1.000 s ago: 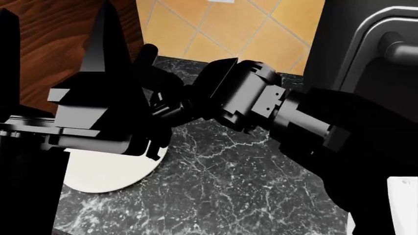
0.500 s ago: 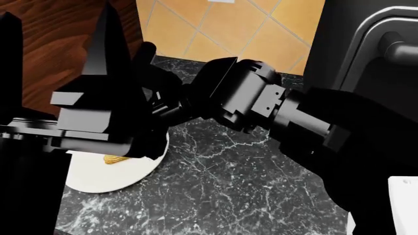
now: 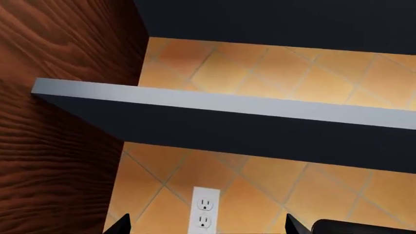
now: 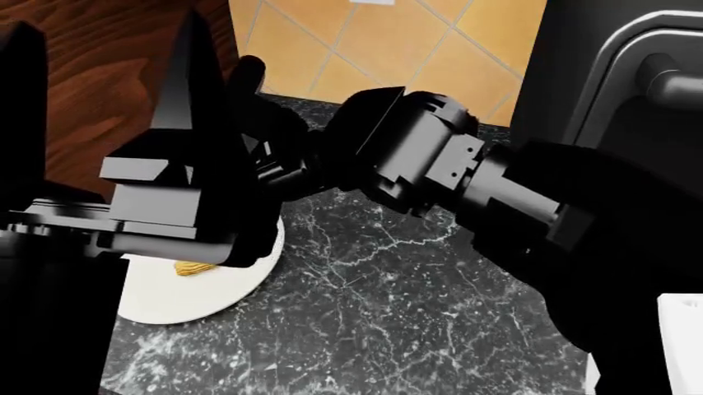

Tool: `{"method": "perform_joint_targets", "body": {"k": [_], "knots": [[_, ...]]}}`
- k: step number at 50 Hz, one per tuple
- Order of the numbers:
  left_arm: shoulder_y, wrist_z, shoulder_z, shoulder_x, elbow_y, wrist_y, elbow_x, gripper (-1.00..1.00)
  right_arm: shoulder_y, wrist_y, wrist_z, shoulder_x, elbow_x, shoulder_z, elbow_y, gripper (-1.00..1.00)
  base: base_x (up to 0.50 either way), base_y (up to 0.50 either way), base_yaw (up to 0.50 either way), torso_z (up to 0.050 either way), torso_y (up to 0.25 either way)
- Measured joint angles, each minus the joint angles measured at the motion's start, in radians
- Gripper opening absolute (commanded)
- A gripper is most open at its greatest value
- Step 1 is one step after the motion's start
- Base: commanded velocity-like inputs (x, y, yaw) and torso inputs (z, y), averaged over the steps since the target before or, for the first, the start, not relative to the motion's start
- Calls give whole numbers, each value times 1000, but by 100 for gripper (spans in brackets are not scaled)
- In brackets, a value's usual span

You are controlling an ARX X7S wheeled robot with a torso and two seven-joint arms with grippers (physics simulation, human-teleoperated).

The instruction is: Pick the corn from the oven and place it on the plate on the counter.

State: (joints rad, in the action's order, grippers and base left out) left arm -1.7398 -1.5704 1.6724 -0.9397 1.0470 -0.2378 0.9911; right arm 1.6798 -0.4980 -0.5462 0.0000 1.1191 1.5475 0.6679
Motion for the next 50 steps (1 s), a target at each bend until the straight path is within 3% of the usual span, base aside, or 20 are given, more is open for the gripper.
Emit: {"method": "perform_joint_targets", "body": {"k": [10,16,34,50], "knots": [[-22,0,-2,6,0,10,22,100,27,51,36,1,24,-5,36,100,0,0,0,0,0],[-36,0,1,7,0,17,34,100,40,74,123,56,41,-25,-13,100,0,0,0,0,0],[-33,0,-17,20,0,50,60,100,38,69,624,463,170,-144,-601,100,0,0,0,0,0],[-25,2,-2,-22,-1,68,46,100,-32,68,1203,785,161,-188,-1218,100,0,0,0,0,0]]}}
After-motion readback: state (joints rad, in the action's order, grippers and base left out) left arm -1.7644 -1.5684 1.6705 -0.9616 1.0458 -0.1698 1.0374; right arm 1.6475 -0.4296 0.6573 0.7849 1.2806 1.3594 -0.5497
